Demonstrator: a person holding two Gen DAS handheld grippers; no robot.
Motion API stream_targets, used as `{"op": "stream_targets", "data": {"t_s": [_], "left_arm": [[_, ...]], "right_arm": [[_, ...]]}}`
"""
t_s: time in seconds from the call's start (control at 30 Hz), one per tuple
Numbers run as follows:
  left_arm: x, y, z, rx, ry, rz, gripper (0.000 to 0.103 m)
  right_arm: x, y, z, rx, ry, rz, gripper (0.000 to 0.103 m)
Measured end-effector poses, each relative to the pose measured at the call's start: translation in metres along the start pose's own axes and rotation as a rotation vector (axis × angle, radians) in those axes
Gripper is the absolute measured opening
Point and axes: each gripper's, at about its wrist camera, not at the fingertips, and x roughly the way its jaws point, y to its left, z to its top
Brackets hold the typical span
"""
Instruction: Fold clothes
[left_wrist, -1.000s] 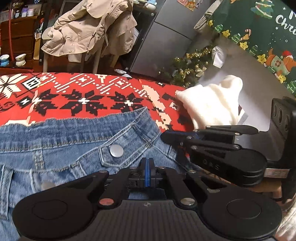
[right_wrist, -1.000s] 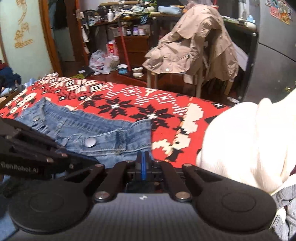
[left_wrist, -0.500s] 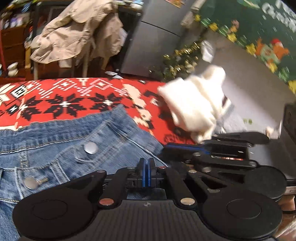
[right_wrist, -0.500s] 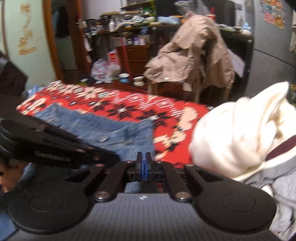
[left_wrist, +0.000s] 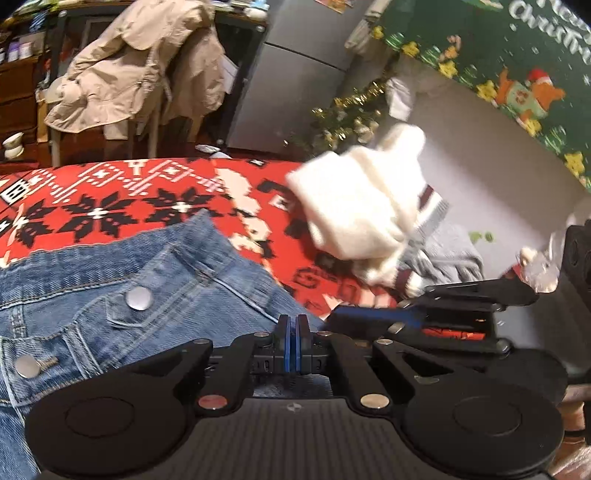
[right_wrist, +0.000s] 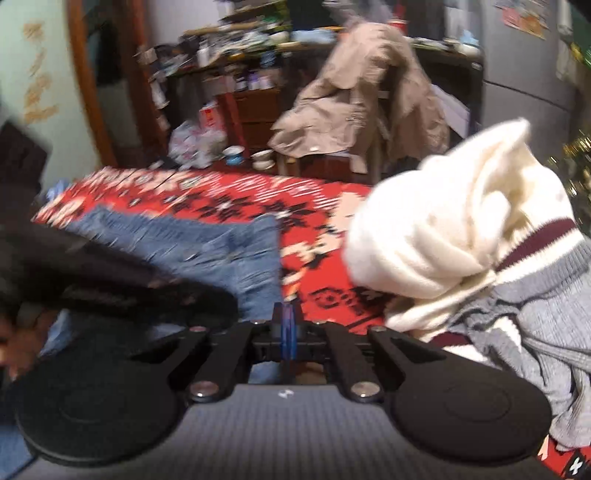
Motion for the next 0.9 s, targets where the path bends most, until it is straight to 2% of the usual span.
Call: {"op": "stream_targets", "data": {"t_s": [0.17, 0.33, 0.5, 0.6, 0.8, 0.9], "left_arm": [[-0.011, -0.026, -0.021, 0.09, 0.052, -0.027, 0.002], [-0.013, -0.037, -0.038, 0.095, 0.067, -0.049, 0.002], [-0.007, -0.046, -0.045, 0.07, 0.067, -0.043, 0.002], [-0.01, -0.053, -0.051, 0.069, 0.08, -0.067, 0.002], [-0.013, -0.073, -0.064, 0.102, 0.089, -0.091, 0.002], [-0.017, -0.08, -0.066, 0.095, 0.097, -0.119, 0.002]], "right_arm": [[-0.014, 0.005, -0.021, -0.029, 0.053, -0.033, 0.002], [-0.049, -0.002, -0.04, -0.01, 0.031, -0.064, 0.002], [-0.061, 0.01, -0.051, -0.035, 0.035, -0.015, 0.003], [-0.063, 0.014, -0.062, -0.036, 0.047, -0.014, 0.003], [-0.087, 0.004, -0.081, 0.0, 0.043, -0.034, 0.001], [-0.1, 0.002, -0.089, 0.009, 0.05, -0.06, 0.004]]}}
